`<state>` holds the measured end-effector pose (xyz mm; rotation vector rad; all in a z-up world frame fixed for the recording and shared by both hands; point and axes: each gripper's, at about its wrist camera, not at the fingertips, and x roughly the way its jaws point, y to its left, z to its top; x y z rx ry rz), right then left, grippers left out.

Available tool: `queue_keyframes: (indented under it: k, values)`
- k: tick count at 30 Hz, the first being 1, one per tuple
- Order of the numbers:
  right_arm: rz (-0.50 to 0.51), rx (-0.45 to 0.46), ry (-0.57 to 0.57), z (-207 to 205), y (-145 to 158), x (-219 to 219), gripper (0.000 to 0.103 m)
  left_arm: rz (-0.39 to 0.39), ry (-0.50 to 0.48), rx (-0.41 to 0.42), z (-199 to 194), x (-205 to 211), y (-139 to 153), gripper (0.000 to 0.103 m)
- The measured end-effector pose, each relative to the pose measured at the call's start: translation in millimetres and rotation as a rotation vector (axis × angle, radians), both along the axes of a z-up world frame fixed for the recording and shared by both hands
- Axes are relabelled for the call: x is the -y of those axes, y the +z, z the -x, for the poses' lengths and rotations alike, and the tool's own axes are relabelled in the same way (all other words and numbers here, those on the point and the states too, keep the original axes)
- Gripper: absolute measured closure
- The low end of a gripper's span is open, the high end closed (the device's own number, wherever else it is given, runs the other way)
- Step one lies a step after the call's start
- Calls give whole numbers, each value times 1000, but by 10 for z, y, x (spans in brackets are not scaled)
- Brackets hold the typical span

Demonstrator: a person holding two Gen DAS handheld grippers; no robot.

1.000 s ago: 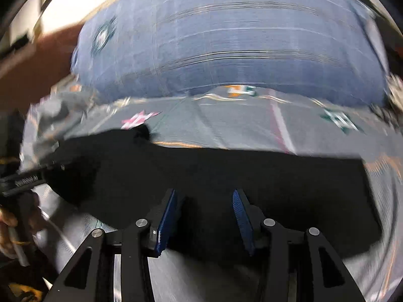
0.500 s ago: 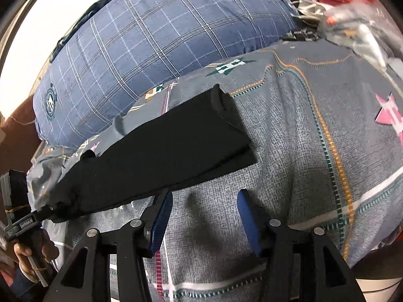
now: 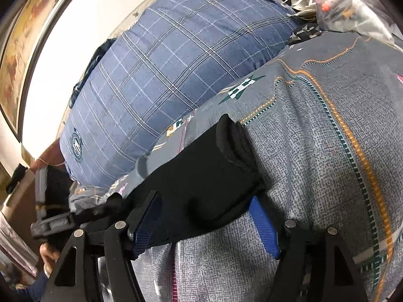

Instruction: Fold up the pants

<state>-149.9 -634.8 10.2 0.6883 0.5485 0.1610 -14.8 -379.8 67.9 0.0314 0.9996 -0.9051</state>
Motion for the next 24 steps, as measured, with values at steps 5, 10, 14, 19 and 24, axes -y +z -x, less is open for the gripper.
queue_keyframes:
  k: [5,10,14,19,24]
  values:
    - [-19,-33,-14,64,18,-23,34,-18,-72,-8,-211,436,35,43]
    - [-18,-19,4,93,-15,-16,34,-82,-165,-22,-310,977,-44,43]
    - [-21,6,10,51,-32,11,34,-129,-245,-35,-279,1311,-162,42]
    - [10,29,27,-27,-25,2,34,-125,-324,5,-234,1572,-180,40]
    - [19,33,3,-91,-54,39,66,-65,-381,13,-168,1683,-211,43]
